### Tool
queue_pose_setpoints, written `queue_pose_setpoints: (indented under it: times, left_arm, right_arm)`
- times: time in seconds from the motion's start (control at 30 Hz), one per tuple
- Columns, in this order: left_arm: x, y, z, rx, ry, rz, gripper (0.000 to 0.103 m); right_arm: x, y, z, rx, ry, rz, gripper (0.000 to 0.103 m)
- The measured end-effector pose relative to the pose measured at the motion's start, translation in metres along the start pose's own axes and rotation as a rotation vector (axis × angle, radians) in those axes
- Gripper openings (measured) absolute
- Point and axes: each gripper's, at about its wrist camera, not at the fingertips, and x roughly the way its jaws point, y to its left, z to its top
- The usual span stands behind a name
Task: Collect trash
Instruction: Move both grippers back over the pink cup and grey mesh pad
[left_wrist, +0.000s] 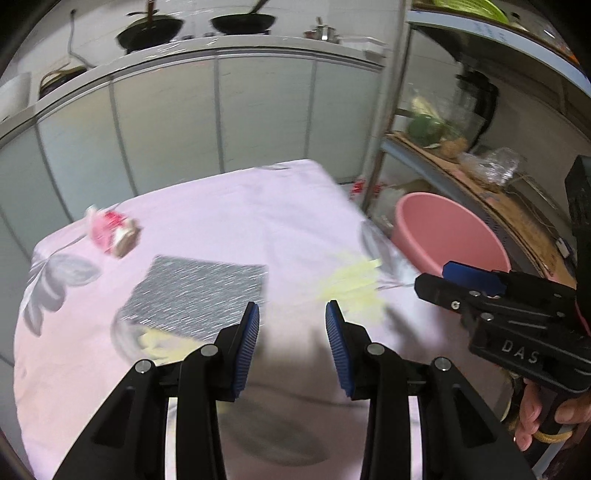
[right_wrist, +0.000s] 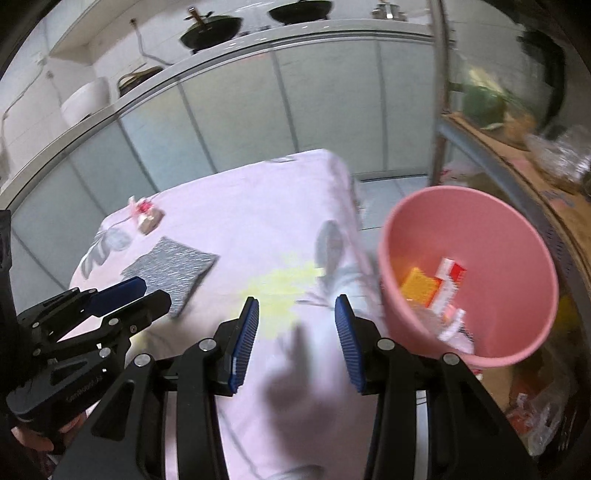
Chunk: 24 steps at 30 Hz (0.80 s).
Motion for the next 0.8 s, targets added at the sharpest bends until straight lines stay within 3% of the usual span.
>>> queue_pose_setpoints:
  times: [0.57,0.8]
  left_arm:
    - [-0.014,0.110,-0.031,-0.190,0.026,0.128,0.037]
    - [-0.009,0.134,-0.028,-0.246,0.037,0.147,0.037]
  right_arm:
    - [0.057,0.095,0.009,-0.167,0.089,0.188,0.044]
    - [0.089,0.107,0.028,-0.204,0.103,0.175,0.044]
